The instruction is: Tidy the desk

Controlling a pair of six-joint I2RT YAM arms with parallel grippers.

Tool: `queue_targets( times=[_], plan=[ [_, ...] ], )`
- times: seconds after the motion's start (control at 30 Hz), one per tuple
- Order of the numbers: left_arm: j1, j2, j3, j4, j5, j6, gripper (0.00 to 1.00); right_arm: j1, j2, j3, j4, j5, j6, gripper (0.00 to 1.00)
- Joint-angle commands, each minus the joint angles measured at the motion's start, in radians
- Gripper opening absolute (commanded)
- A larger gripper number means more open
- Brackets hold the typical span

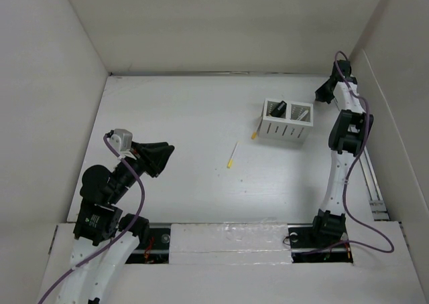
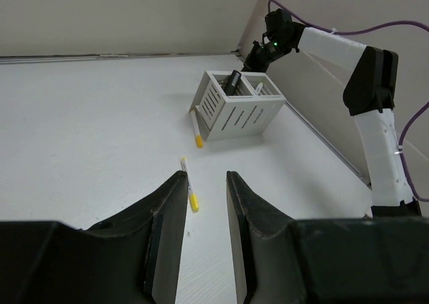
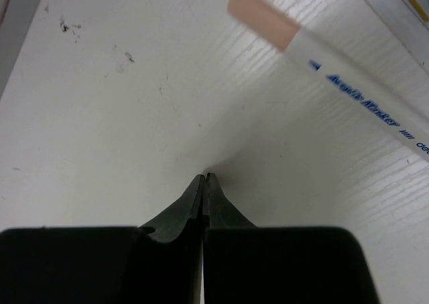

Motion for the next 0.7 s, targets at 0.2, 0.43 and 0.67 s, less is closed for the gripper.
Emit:
queue_targets(
  times=[0.2, 0.43, 0.67],
  plan=[
    [0.004, -0.006, 0.02, 0.04, 0.01, 0.009, 0.27, 0.002, -0.313, -0.382, 0.229, -0.051, 0.017, 0.0],
    [0.004, 0.011, 0.026, 0.032, -0.013, 0.017, 0.26, -0.06, -0.136, -0.021, 0.057, 0.202, 0.003, 0.34],
    [0.004, 0.033, 0.029, 0.025, -0.022, 0.021, 0.26, -0.069, -0.057, 0.11, 0.015, 0.258, -0.092, 0.71]
  ],
)
